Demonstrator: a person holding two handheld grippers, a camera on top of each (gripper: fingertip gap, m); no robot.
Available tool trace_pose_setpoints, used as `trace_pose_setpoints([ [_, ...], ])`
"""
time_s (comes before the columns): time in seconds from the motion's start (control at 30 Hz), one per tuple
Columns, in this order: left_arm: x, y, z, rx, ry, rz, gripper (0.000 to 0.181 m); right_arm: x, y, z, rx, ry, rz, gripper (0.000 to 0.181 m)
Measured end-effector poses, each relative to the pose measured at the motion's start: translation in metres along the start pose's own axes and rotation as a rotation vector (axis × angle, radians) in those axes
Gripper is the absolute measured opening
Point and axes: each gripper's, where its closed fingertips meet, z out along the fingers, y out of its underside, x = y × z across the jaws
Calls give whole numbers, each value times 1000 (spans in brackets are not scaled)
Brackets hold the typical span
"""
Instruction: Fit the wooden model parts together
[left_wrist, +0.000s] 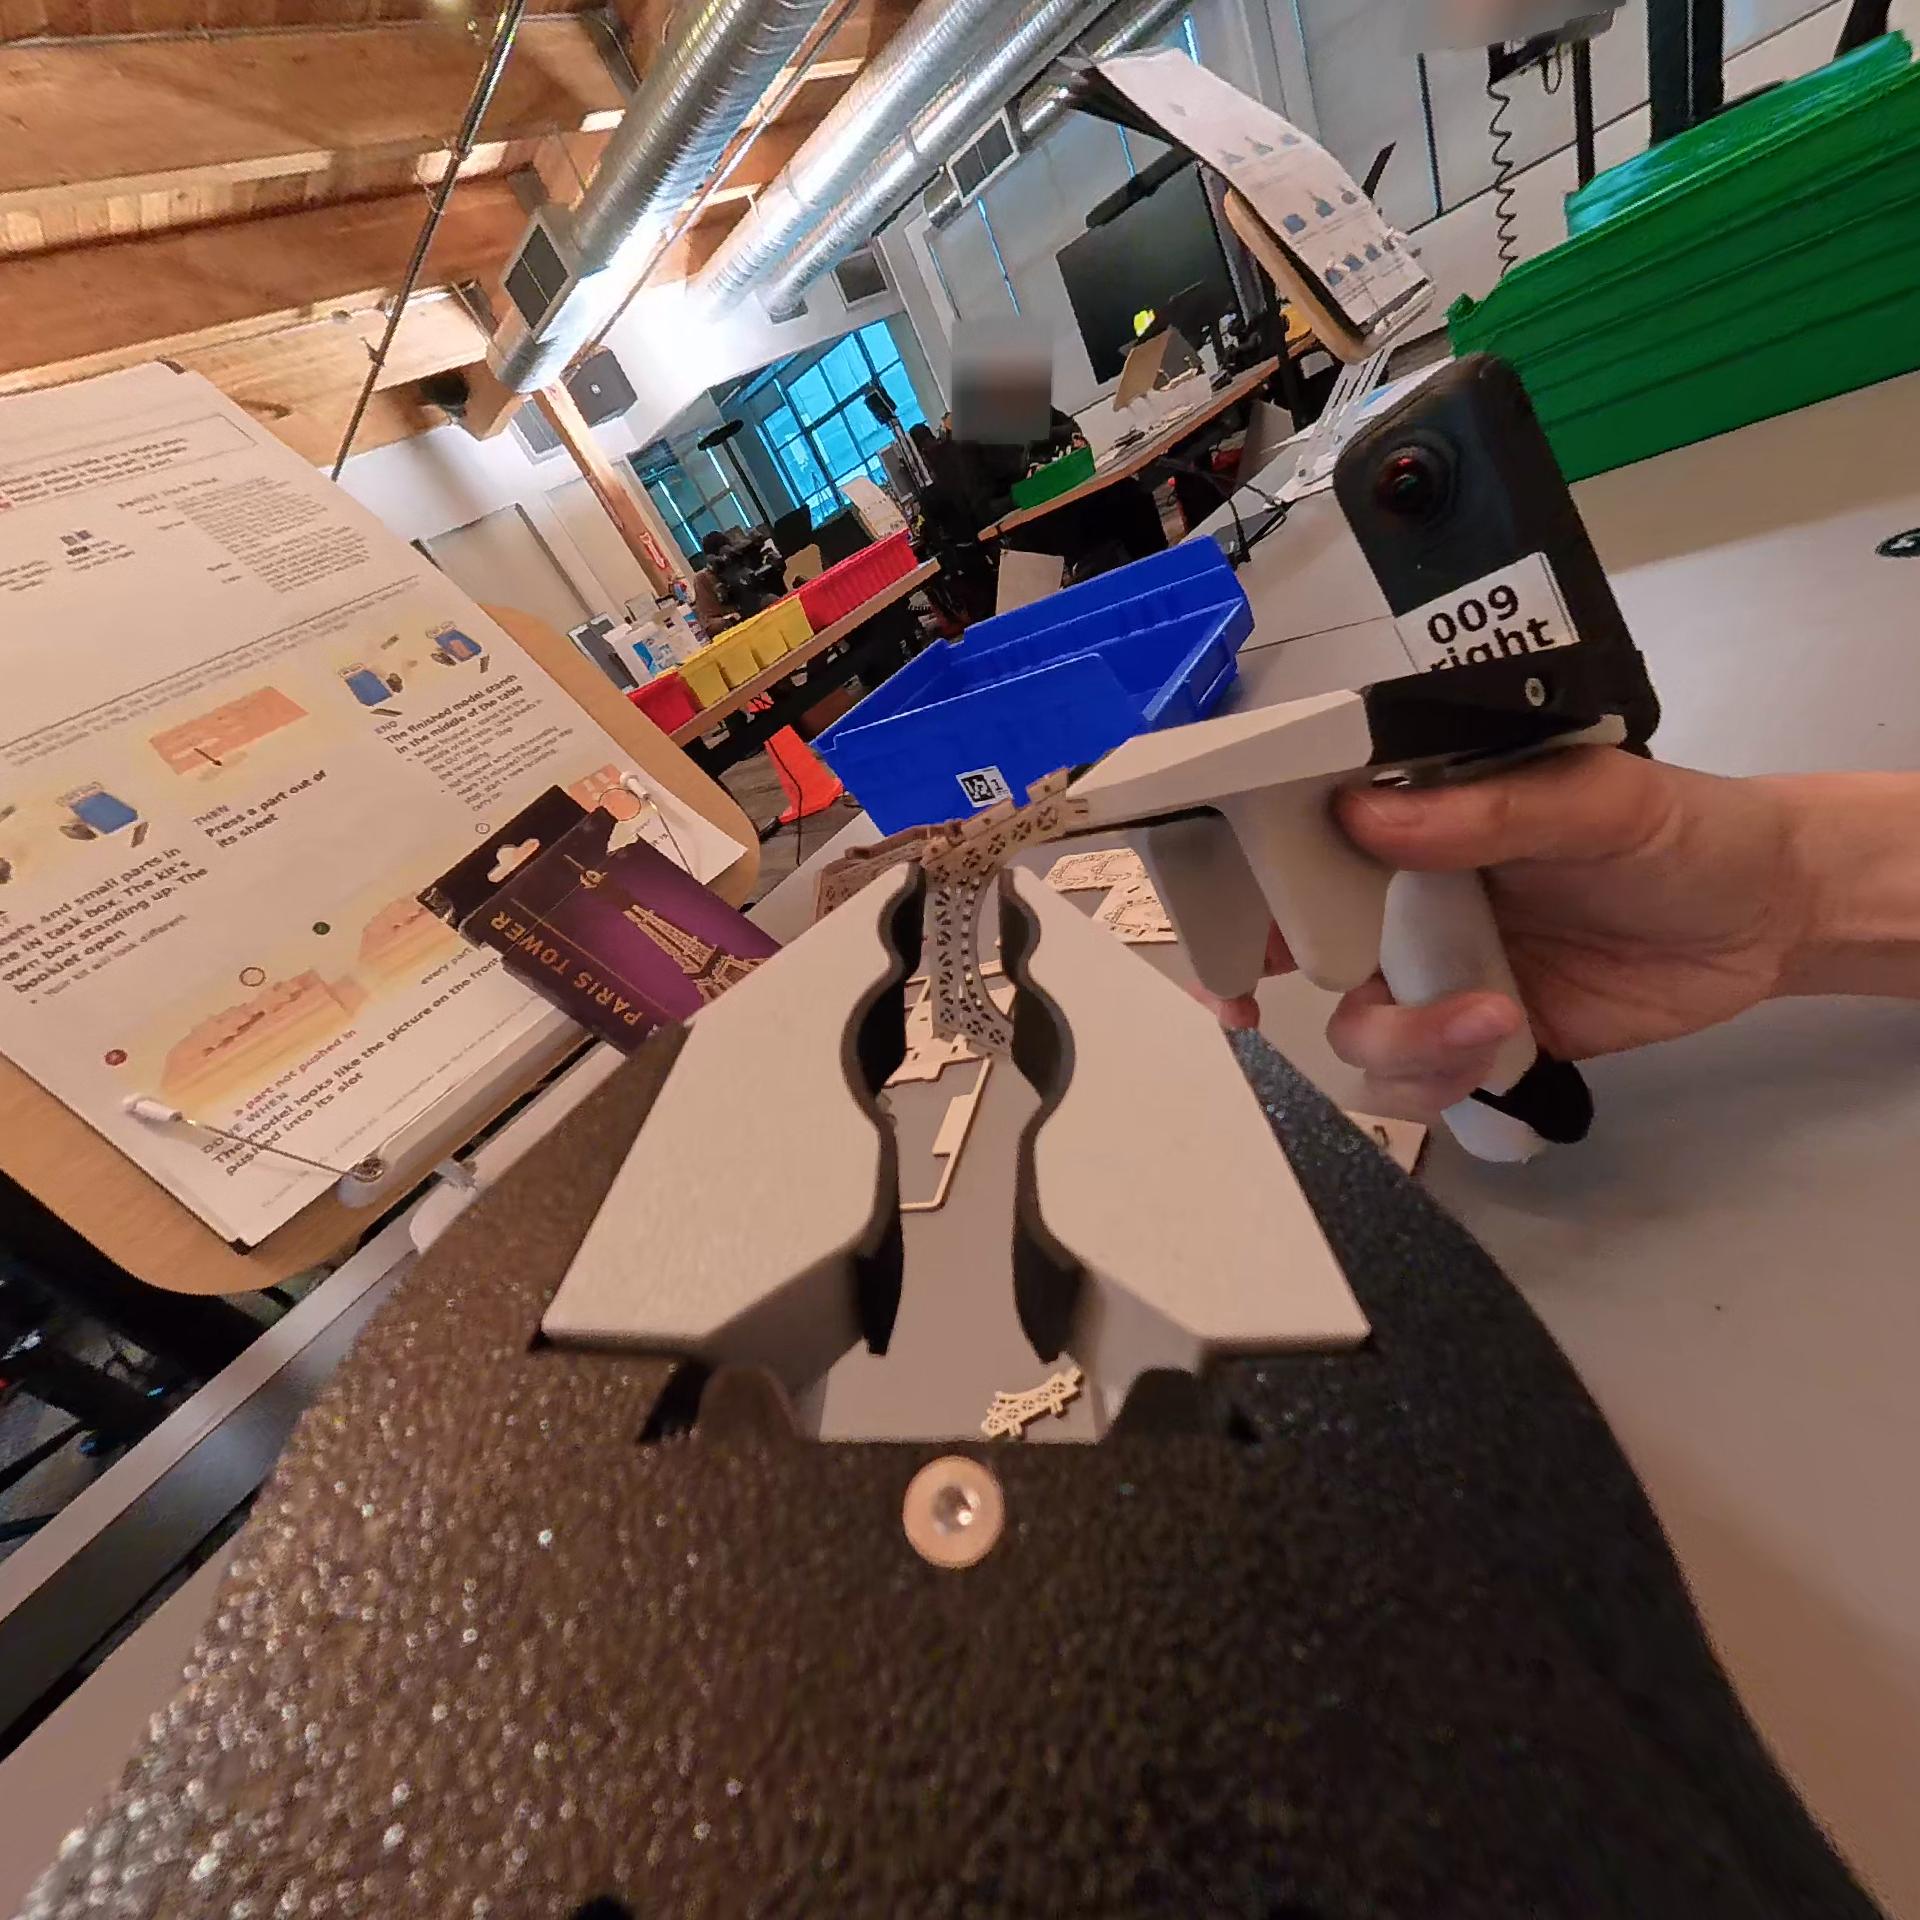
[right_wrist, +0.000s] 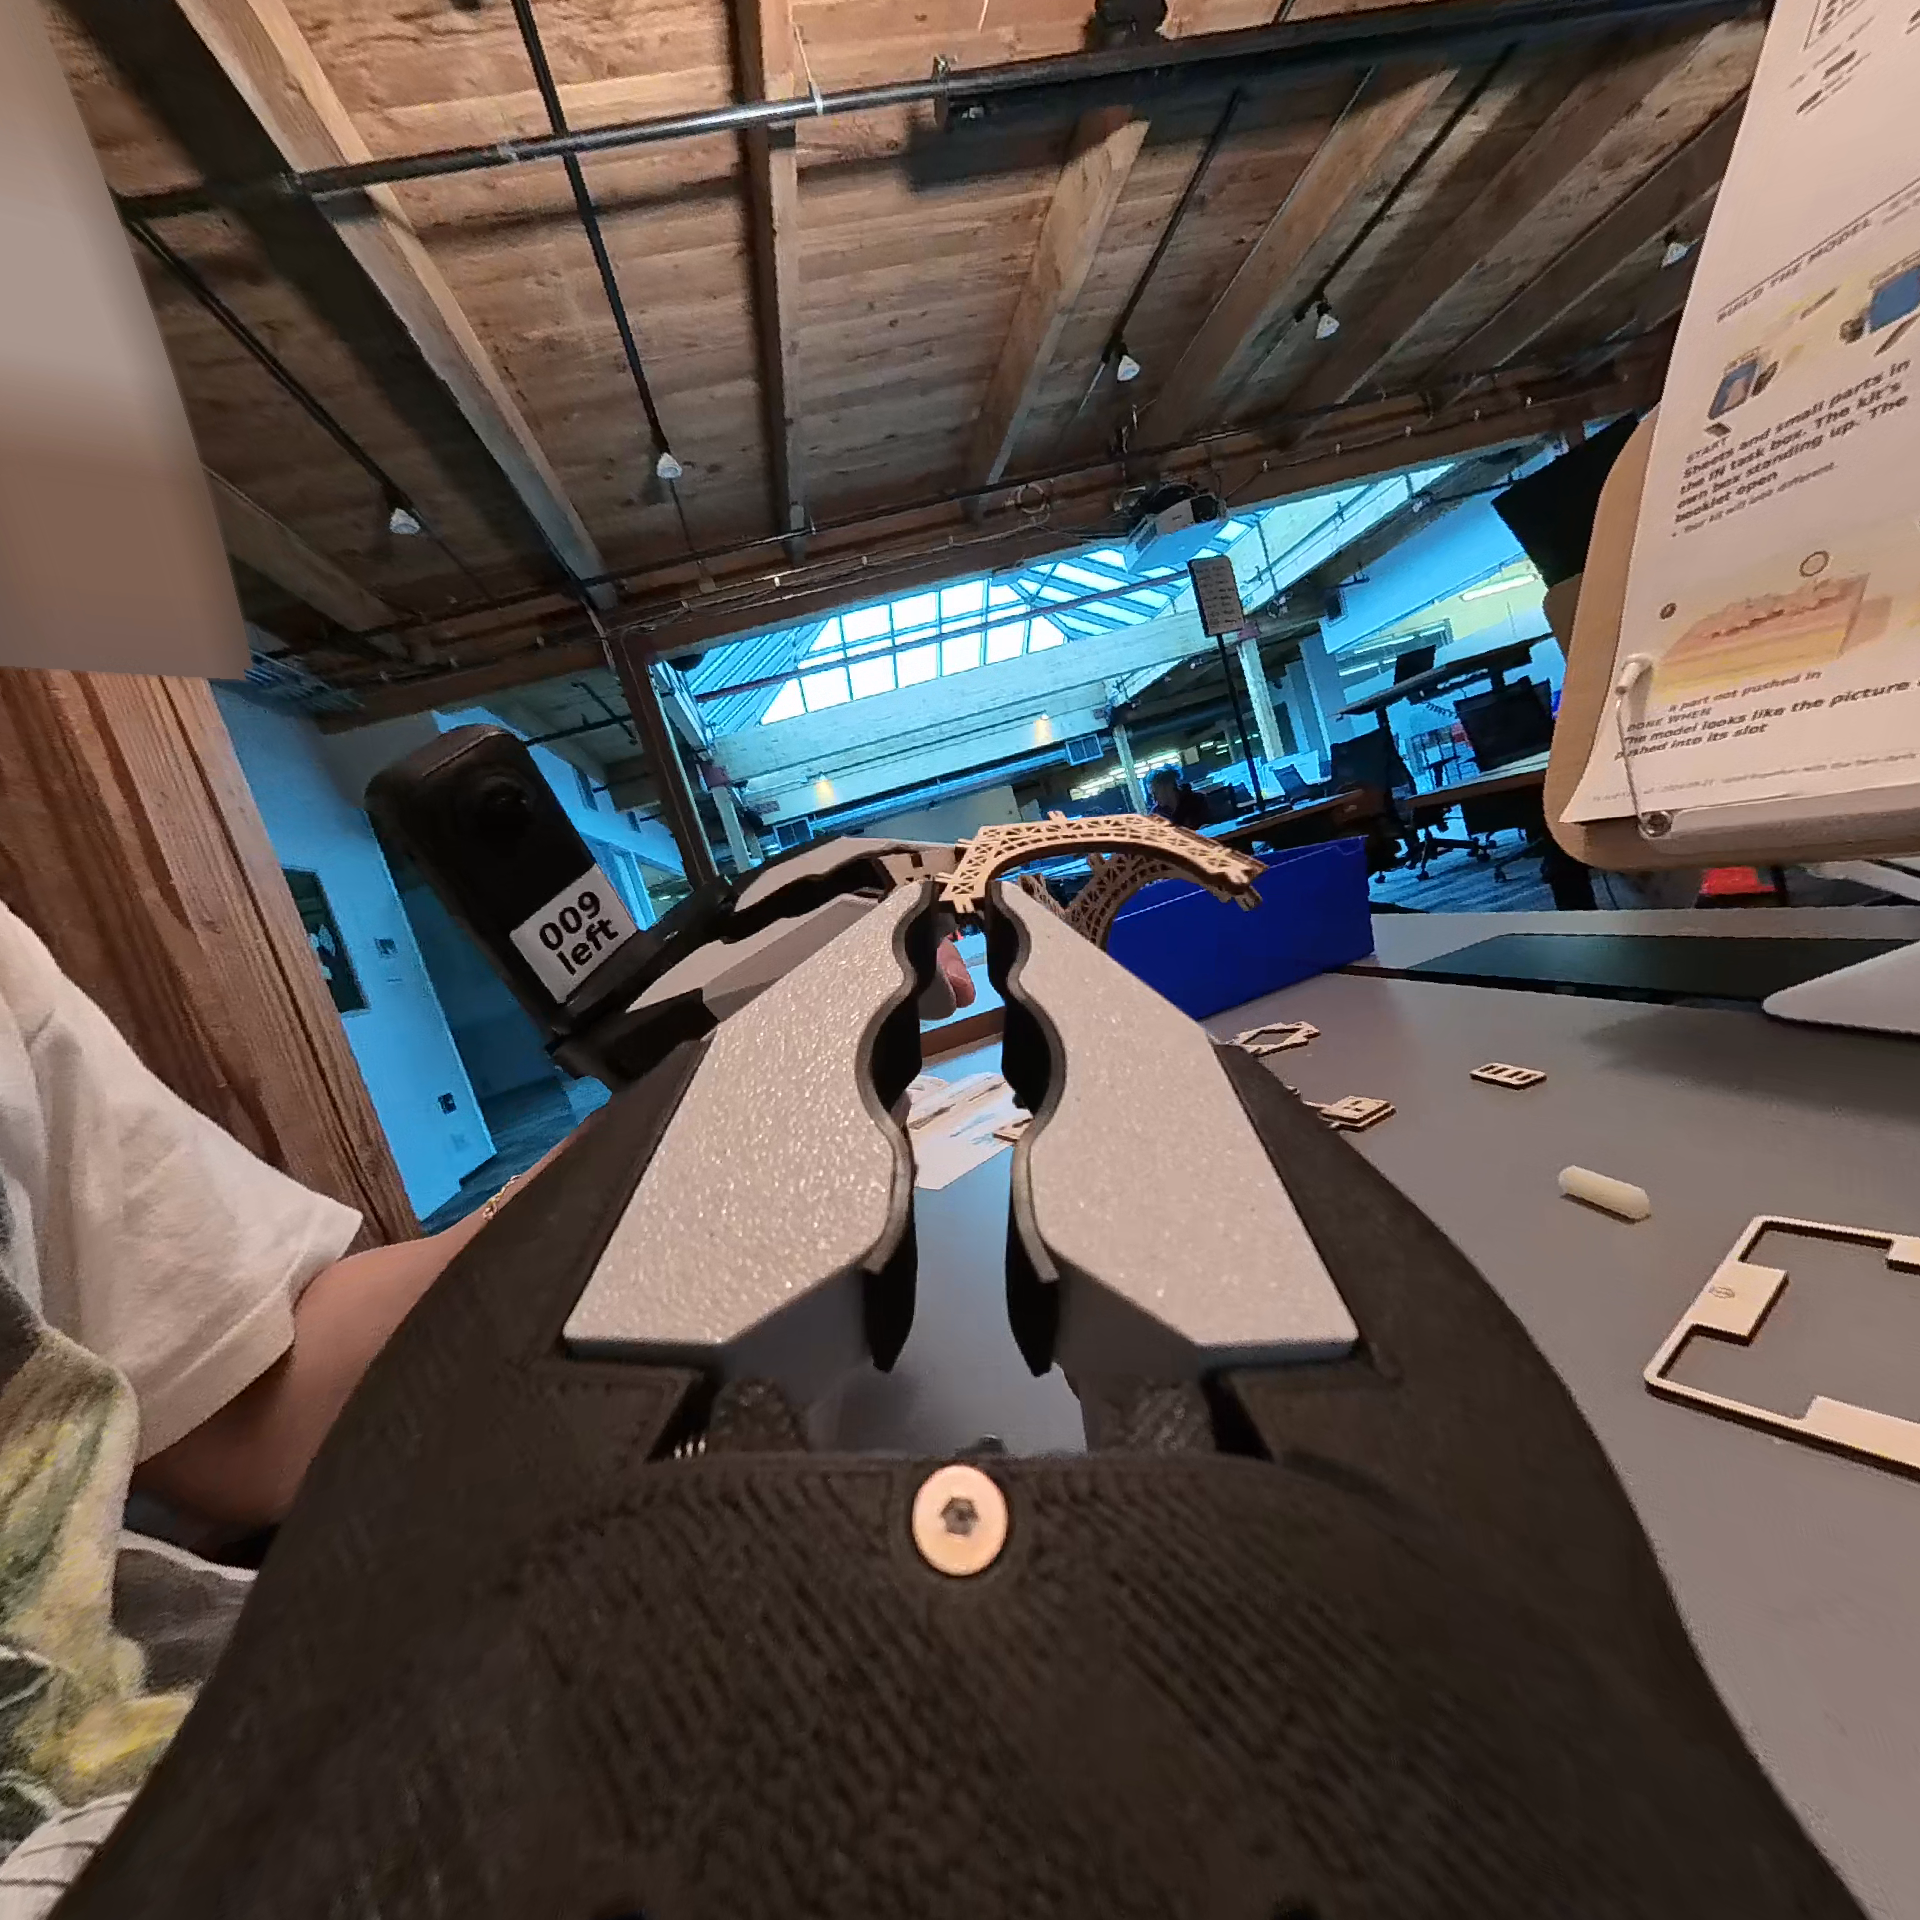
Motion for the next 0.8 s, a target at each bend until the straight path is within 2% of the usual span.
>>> trace_pose_setpoints([
  [0.17, -2, 1, 1, -32, -30, 113, 11, 2, 2, 0, -15, 11, -1, 7],
  [0.47, -4, 16, 0, -197, -7, 453, 9, 6, 17, -1, -130, 45, -105, 7],
  [0.63, -3, 22, -2, -201, -9, 459, 9, 7, 23, 0, -161, 55, -144, 7],
  [0.8, -2, 32, -2, -217, -4, 448, 10, 11, 30, -2, -232, 88, -261, 6],
])
